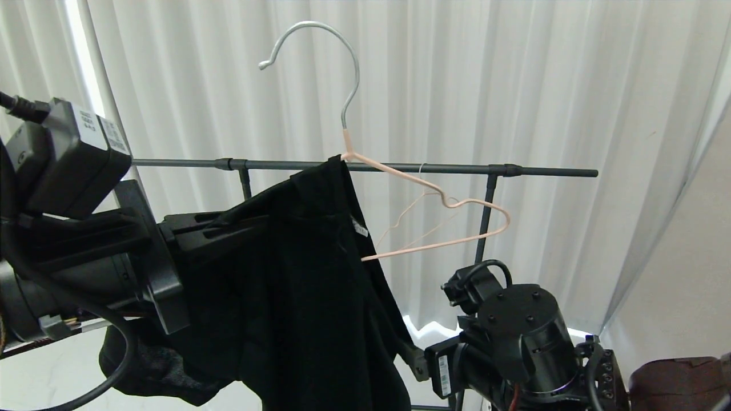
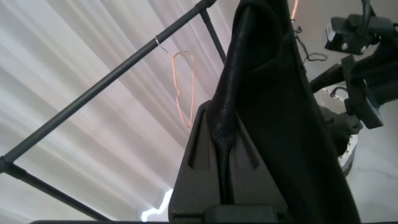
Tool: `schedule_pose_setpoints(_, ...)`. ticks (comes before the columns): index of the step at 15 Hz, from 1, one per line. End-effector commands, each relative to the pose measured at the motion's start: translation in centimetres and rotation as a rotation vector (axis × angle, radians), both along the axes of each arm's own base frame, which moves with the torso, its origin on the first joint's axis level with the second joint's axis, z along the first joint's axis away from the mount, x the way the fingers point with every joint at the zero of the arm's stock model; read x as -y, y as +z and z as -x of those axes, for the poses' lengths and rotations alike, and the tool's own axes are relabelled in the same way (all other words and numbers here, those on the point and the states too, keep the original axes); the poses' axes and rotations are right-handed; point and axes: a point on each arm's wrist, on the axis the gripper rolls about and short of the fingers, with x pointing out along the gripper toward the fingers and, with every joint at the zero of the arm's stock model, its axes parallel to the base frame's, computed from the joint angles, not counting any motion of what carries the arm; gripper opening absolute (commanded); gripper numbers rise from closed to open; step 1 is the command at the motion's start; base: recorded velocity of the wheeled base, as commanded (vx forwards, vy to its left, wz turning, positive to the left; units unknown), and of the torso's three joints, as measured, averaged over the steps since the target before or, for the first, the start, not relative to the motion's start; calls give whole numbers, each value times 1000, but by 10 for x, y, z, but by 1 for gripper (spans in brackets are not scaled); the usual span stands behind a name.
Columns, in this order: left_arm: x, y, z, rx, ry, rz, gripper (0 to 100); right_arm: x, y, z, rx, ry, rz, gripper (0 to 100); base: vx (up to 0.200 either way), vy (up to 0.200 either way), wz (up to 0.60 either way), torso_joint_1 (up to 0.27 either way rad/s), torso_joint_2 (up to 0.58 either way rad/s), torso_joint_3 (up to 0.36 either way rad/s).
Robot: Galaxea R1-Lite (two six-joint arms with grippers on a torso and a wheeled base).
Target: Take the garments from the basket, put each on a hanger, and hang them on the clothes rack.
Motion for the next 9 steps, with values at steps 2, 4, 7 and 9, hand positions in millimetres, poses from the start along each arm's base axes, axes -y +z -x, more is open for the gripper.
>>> schedule_pose_setpoints(2, -2, -9, 0, -27, 13, -16, 0, 25, -4, -9, 3, -101, 112, 100, 0, 0, 0, 0, 0, 0)
schedule_pose_setpoints(4, -4, -15, 4, -39, 16, -22, 0, 49, -2, -24, 28, -194, 159, 100, 0, 0, 0, 0, 0, 0)
schedule_pose_setpoints(7, -9, -27, 14, -60, 9, -31, 0, 92, 18, -58, 104, -360, 179, 100, 0, 0, 0, 0, 0, 0)
schedule_pose_setpoints(9, -10, -36, 17, -89, 10, -43, 0, 97, 28, -57, 153, -359, 162, 100, 0, 0, 0, 0, 0, 0)
